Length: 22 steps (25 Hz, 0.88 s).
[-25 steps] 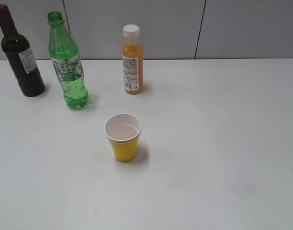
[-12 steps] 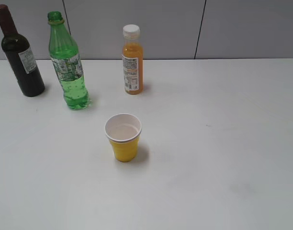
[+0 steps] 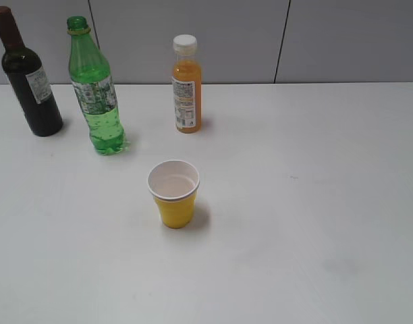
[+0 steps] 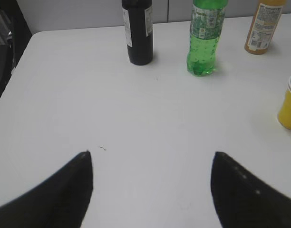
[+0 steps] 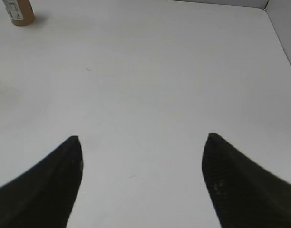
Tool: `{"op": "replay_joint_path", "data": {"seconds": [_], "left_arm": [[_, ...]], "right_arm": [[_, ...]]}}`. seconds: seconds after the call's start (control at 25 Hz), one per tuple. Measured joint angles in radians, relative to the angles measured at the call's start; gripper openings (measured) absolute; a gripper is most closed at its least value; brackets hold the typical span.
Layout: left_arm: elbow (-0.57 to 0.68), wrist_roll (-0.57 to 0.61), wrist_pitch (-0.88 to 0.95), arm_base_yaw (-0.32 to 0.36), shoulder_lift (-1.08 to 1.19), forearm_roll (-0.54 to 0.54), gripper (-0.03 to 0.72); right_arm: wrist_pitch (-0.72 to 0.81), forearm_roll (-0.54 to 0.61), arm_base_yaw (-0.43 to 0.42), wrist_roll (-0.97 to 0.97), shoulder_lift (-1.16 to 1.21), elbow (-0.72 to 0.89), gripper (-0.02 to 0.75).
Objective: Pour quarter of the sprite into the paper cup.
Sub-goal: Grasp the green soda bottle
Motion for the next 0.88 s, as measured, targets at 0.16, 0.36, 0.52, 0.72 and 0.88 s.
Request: {"op": "replay_joint_path", "data": {"seconds": [0.16, 0.36, 0.52, 0.72, 0.88], "left_arm": [[0.000, 0.000, 0.000, 0.000, 0.000, 0.000, 0.589], [0.000, 0.000, 0.000, 0.000, 0.000, 0.000, 0.589], [0.000, 0.000, 0.000, 0.000, 0.000, 0.000, 0.589], [0.000, 0.000, 0.000, 0.000, 0.000, 0.000, 0.589], [0.000, 0.000, 0.000, 0.000, 0.000, 0.000, 0.589]], "right_arm": [[0.001, 0.000, 0.000, 0.000, 0.000, 0.000, 0.592], [0.001, 0.000, 0.000, 0.000, 0.000, 0.000, 0.592], [0.001, 0.000, 0.000, 0.000, 0.000, 0.000, 0.591], [0.001, 0.000, 0.000, 0.000, 0.000, 0.000, 0.591], [0.001, 0.000, 0.000, 0.001, 0.000, 0.000, 0.592]]}}
